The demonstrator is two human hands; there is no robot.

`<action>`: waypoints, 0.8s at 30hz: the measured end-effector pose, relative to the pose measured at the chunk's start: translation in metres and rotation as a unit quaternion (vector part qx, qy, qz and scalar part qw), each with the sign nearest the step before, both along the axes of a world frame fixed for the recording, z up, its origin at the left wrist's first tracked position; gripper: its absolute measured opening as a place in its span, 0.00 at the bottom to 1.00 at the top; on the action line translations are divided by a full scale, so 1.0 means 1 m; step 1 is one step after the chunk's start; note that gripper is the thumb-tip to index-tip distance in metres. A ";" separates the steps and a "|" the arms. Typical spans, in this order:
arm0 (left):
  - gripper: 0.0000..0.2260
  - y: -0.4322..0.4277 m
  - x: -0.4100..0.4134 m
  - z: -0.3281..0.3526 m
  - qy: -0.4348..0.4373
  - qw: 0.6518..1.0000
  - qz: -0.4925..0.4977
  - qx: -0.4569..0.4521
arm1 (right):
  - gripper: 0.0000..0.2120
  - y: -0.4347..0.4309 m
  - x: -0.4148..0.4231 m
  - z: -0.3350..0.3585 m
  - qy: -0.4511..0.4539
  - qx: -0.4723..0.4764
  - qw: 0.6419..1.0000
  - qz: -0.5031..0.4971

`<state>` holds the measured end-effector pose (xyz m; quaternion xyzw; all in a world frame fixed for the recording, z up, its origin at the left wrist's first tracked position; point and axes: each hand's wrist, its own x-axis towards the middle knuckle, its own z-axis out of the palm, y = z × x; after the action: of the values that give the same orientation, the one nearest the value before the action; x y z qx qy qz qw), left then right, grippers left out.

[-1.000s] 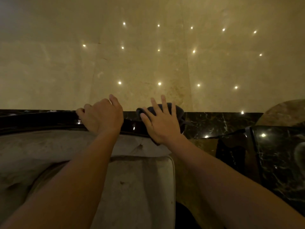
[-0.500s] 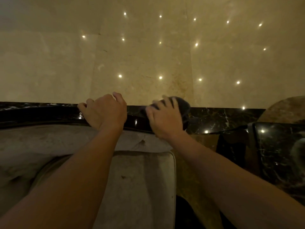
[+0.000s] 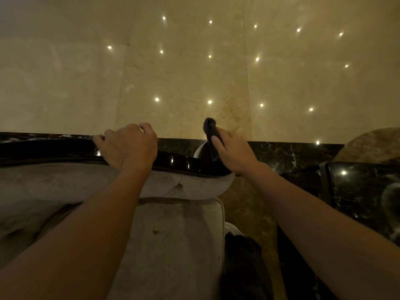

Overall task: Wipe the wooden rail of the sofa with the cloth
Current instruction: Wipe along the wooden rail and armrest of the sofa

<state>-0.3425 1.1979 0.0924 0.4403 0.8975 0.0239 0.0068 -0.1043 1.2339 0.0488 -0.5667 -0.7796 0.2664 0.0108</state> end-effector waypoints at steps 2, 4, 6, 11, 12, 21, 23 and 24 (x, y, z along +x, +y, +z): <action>0.25 0.004 0.003 0.001 0.003 1.000 0.005 -0.004 | 0.21 0.014 -0.018 0.005 -0.042 0.041 0.997 0.053; 0.24 0.013 0.008 0.006 0.002 1.000 -0.008 -0.004 | 0.25 0.002 -0.032 0.003 -0.075 0.094 0.988 0.093; 0.23 0.018 0.009 0.008 -0.003 1.000 -0.011 -0.022 | 0.25 -0.023 -0.036 0.002 -0.065 0.112 0.986 0.104; 0.27 0.000 0.002 0.009 0.026 0.998 0.006 -0.062 | 0.25 -0.058 0.004 0.005 -0.054 0.091 0.982 0.158; 0.27 0.002 0.002 0.010 0.030 0.997 0.004 -0.067 | 0.25 -0.059 0.016 0.005 -0.044 0.072 0.987 0.134; 0.35 -0.005 0.033 0.011 -0.139 0.965 -0.065 -0.213 | 0.18 -0.077 0.019 0.025 0.151 -0.233 0.924 -0.264; 0.32 -0.047 0.086 0.015 -0.181 0.973 -0.068 -0.129 | 0.14 -0.082 0.029 0.050 0.247 -0.466 0.813 -0.247; 0.31 -0.070 0.112 0.018 -0.237 0.967 -0.047 -0.085 | 0.12 -0.088 0.033 0.062 0.279 -0.535 0.764 -0.228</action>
<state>-0.2304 1.1275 0.1102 0.4615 0.8473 0.0513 0.2579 -0.0714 1.1461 0.1104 -0.5422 -0.3214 0.7762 -0.0165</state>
